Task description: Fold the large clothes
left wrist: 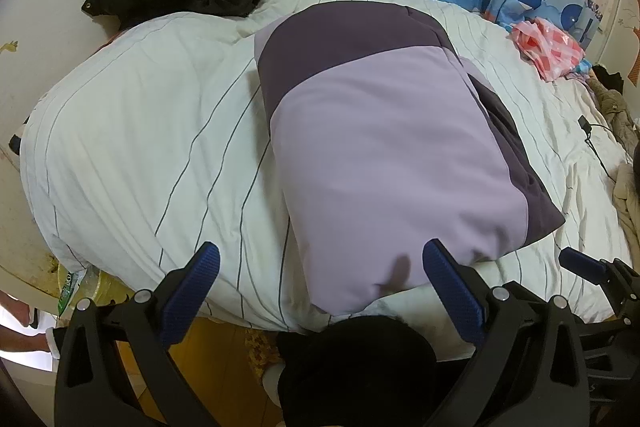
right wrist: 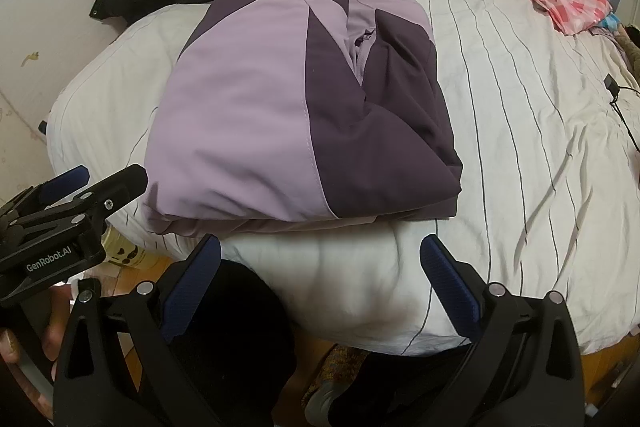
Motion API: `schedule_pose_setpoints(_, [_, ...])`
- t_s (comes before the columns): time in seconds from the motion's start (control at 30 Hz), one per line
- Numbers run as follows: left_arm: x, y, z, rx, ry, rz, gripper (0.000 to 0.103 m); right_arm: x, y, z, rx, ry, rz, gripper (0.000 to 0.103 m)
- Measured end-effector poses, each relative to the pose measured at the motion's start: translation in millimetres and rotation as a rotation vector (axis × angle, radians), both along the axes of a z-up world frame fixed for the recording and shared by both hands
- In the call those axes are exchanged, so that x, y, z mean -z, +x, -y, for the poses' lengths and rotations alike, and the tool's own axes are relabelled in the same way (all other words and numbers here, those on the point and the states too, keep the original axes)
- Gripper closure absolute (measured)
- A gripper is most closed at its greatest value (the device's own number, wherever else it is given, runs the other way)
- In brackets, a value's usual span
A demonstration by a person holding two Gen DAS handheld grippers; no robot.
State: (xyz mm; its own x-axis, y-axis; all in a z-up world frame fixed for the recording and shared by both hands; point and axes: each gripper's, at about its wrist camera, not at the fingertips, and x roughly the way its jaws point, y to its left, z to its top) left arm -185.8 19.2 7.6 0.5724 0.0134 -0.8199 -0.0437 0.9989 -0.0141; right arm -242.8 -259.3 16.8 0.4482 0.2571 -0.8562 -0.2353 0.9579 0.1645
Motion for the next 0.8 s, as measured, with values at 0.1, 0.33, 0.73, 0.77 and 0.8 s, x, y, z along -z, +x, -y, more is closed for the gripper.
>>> schedule_pose_setpoints(0.1, [-0.3,-0.7,0.7,-0.005,0.016,0.007,0.006,-0.1,-0.1,0.0,0.001,0.001,0.000,0.007])
schedule_pose_setpoints(0.33, [-0.2,-2.4,1.7,-0.008,0.039,0.007,0.006,0.1,0.0,0.4,0.001,0.001,-0.001,0.007])
schedule_pose_setpoints(0.73, [-5.3,-7.4,-2.2,0.026,-0.034,0.057,0.006,4.0,-2.0,-1.3,0.004,0.007,-0.006,0.007])
schedule_pose_setpoints(0.77, [-6.4,-7.6,-1.8,0.025,-0.027,0.065,0.006,3.9,-2.1,-1.7,0.004,0.007,-0.006,0.007])
schedule_pose_setpoints(0.8, [-6.7,-7.2,-1.6,0.024,-0.020,0.066,0.006,3.9,-2.7,-2.1,0.004,0.007,-0.004,0.007])
